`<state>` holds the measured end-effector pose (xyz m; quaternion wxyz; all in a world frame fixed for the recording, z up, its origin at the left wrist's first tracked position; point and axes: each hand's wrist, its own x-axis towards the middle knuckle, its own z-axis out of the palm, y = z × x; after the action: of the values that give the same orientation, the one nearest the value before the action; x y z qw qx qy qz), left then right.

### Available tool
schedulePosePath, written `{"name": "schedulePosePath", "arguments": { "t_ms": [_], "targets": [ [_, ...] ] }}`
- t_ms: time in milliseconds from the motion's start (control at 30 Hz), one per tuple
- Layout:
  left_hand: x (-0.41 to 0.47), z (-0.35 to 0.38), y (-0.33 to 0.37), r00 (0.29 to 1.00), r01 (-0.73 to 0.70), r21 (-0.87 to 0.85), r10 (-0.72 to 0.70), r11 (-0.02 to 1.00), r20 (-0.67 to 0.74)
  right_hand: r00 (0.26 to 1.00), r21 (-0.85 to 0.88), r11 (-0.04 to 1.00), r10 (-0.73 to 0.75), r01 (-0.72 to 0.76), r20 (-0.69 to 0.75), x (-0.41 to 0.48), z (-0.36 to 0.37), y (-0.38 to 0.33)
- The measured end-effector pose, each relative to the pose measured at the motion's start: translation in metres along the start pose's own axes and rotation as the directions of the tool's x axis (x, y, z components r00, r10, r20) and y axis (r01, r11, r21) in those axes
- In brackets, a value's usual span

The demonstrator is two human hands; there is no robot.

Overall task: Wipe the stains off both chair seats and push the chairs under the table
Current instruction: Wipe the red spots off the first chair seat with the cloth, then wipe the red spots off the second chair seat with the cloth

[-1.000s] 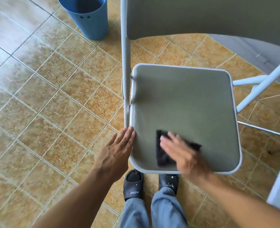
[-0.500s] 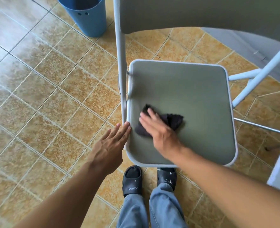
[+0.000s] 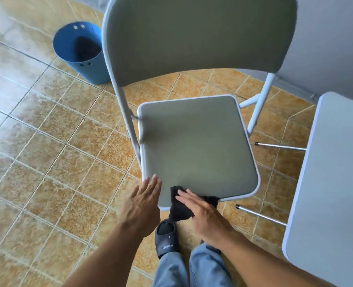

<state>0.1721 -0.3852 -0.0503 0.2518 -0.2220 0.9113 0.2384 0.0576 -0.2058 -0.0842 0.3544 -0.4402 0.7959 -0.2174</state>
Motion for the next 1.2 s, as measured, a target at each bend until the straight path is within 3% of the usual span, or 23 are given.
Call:
{"name": "schedulePosePath", "arguments": {
  "t_ms": [167,333,633,867,1067,1200],
  "targets": [
    [-0.002,-0.028,0.064,0.998,-0.054,0.032,0.055,0.998,-0.006,0.966,0.110,0.977,0.200,-0.184,-0.163,-0.041,-0.033,-0.011],
    [-0.005,-0.044,0.132,0.991,-0.137,0.060,0.137,0.989,0.007,0.882,0.235,0.925,0.362,-0.299,-0.301,-0.094,-0.078,-0.001],
    [-0.029,-0.021,0.306,0.958,-0.285,0.189,0.287,0.940,0.021,0.737,0.459,0.822,0.534,-0.337,-0.414,-0.246,-0.164,0.065],
    [-0.074,0.046,0.483,0.904,-0.428,0.204,0.420,0.880,0.085,0.538,0.692,0.655,0.717,-0.303,-0.443,-0.424,-0.216,0.136],
    [-0.105,0.099,0.616,0.821,-0.571,0.253,0.535,0.781,0.199,0.367,0.774,0.546,0.825,-0.319,-0.431,-0.556,-0.243,0.202],
    [-0.104,0.122,0.697,0.757,-0.653,0.306,0.596,0.693,0.268,0.295,0.806,0.500,0.860,-0.317,-0.417,-0.615,-0.252,0.240]
  ]
}}
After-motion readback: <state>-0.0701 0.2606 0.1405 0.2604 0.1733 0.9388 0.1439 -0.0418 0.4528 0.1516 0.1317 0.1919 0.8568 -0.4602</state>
